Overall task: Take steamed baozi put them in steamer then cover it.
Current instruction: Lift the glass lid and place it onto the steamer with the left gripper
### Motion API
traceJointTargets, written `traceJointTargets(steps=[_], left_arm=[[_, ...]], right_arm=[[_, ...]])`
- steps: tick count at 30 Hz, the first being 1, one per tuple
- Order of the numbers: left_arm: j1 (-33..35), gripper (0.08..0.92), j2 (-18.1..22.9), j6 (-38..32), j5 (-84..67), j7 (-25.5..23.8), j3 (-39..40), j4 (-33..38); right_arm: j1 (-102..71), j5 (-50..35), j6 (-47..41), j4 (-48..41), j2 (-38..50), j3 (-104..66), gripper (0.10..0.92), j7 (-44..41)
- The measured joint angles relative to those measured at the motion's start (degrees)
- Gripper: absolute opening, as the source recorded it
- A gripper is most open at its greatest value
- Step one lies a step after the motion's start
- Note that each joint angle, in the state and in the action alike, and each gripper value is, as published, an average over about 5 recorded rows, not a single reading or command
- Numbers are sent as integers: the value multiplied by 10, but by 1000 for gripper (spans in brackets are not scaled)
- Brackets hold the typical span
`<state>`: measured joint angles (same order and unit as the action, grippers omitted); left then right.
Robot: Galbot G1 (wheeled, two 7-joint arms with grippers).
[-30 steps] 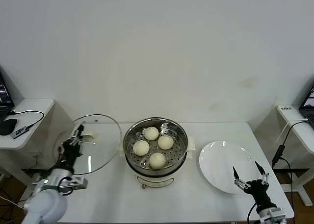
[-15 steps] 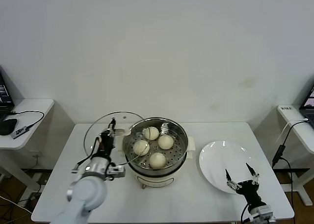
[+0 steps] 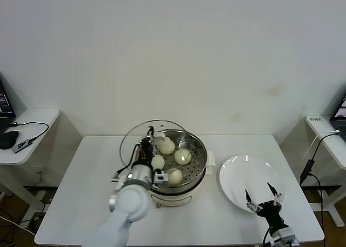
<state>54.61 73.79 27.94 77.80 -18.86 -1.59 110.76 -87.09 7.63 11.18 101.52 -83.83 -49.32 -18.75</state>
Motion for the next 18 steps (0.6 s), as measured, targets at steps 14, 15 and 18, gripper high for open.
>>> traceJointTargets(steps=[14, 15, 18], left_arm=[[-6, 136, 49, 6, 37, -10, 41, -32], [-6, 136, 51, 6, 39, -10, 42, -34], [-4, 136, 54, 5, 44, -11, 43, -37]], right_arm=[[0, 4, 4, -2, -1, 2, 823, 0], [-1, 4, 4, -2, 0, 2, 823, 0], [-2, 2, 4, -1, 0, 3, 823, 0]])
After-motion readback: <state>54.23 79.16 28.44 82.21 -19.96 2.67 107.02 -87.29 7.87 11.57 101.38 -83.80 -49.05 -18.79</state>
